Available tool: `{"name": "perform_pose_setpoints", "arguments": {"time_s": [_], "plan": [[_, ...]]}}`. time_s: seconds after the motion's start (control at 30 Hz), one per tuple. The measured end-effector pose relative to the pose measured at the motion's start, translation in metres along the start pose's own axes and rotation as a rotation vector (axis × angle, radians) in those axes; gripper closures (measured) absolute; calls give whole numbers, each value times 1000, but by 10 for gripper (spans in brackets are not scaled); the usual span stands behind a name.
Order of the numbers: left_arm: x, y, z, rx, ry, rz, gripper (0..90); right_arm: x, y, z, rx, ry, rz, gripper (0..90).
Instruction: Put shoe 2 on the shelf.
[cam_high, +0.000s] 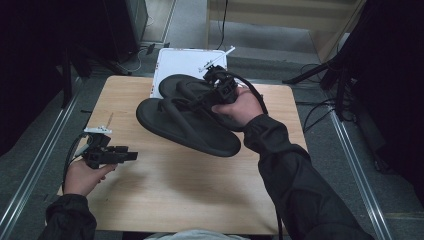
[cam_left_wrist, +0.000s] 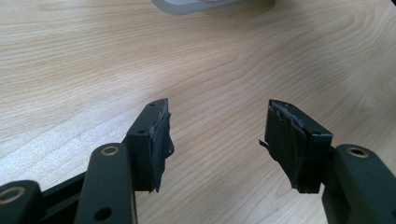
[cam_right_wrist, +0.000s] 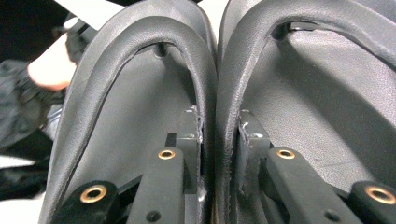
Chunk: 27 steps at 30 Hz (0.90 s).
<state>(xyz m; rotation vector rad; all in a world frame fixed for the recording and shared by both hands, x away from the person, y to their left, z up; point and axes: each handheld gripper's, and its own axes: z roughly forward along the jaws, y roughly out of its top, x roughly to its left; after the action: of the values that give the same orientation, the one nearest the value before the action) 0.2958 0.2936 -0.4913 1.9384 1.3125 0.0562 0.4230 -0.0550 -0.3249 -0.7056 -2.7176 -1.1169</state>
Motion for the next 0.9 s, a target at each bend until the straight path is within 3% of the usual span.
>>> {"name": "perform_pose_setpoints", "arguments": {"time_s": [0.2,0.37,0.57,0.8,0.9], "plan": [[0,0,1,2,-4,4,407,-16,13,-2,-43,-56,69,760],[0,0,1,1,-5,5,408,-29,22,-1,-57,-125,115,760],[-1,1,2,5,-9,8,407,-42,33,0,-68,-173,179,760],[-1,2,3,9,-16,12,407,-55,50,9,-89,-319,293,759],[-2,2,3,12,-20,13,407,-60,57,17,-112,-378,375,759]]}}
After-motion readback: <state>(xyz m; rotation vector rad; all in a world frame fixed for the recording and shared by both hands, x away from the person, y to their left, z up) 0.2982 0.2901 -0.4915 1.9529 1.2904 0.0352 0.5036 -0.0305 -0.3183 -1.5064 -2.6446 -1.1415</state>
